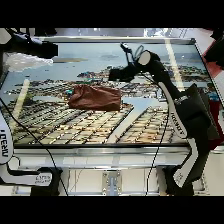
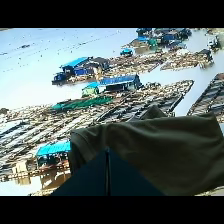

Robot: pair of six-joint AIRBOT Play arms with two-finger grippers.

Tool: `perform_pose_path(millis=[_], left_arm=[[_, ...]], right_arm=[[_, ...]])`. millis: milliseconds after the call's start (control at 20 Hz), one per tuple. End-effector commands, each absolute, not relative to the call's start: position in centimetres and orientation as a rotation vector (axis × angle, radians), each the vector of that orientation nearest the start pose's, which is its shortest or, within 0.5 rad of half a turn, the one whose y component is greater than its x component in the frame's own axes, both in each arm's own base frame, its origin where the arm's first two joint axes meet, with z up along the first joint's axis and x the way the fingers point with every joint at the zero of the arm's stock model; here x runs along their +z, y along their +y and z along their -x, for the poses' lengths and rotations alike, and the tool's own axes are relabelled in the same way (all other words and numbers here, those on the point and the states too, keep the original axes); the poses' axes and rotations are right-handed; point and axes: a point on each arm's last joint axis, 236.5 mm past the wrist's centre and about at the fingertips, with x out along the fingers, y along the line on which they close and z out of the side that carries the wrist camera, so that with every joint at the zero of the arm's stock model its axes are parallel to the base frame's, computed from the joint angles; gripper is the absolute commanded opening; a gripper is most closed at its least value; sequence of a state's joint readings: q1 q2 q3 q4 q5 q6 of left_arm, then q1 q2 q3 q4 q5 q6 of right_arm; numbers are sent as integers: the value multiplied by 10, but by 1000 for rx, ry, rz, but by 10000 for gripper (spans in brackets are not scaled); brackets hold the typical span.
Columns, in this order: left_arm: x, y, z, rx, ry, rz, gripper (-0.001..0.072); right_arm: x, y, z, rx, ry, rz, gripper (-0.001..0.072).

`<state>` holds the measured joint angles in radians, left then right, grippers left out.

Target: Fold the shirts.

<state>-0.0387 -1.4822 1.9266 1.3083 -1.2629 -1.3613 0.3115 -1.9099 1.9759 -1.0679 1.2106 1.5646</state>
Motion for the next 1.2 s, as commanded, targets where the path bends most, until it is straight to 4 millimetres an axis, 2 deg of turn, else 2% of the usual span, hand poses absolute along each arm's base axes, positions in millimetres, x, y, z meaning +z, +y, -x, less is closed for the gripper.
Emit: perform_pose_path(millis=[0,100,200,400,550,700,900,1000,1100,1150], left_arm=[[210,-76,-497,-324,801,-40,11],[211,-76,-497,-330,796,-55,11],[211,-76,-497,-331,795,-57,11],[211,-76,-497,-331,795,-57,11],[211,-76,-497,-334,794,-65,11],[211,-76,-497,-335,794,-65,11],[210,-76,-497,-337,794,-72,11],[210,-76,-497,-337,794,-72,11],[210,-76,-497,-337,794,-72,11],[210,-76,-497,-337,794,-72,11]], right_arm=[[-28,202,-497,416,1384,-379,685],[-54,194,-489,408,1454,-472,685],[-71,202,-484,443,1492,-520,686],[-86,246,-493,528,1466,-670,685],[-101,272,-491,548,1464,-692,685],[-101,305,-486,601,1450,-731,677],[-88,342,-482,668,1424,-806,409],[-72,353,-484,703,1408,-855,28],[-45,353,-490,777,1367,-819,16],[-28,347,-498,798,1332,-790,16]])
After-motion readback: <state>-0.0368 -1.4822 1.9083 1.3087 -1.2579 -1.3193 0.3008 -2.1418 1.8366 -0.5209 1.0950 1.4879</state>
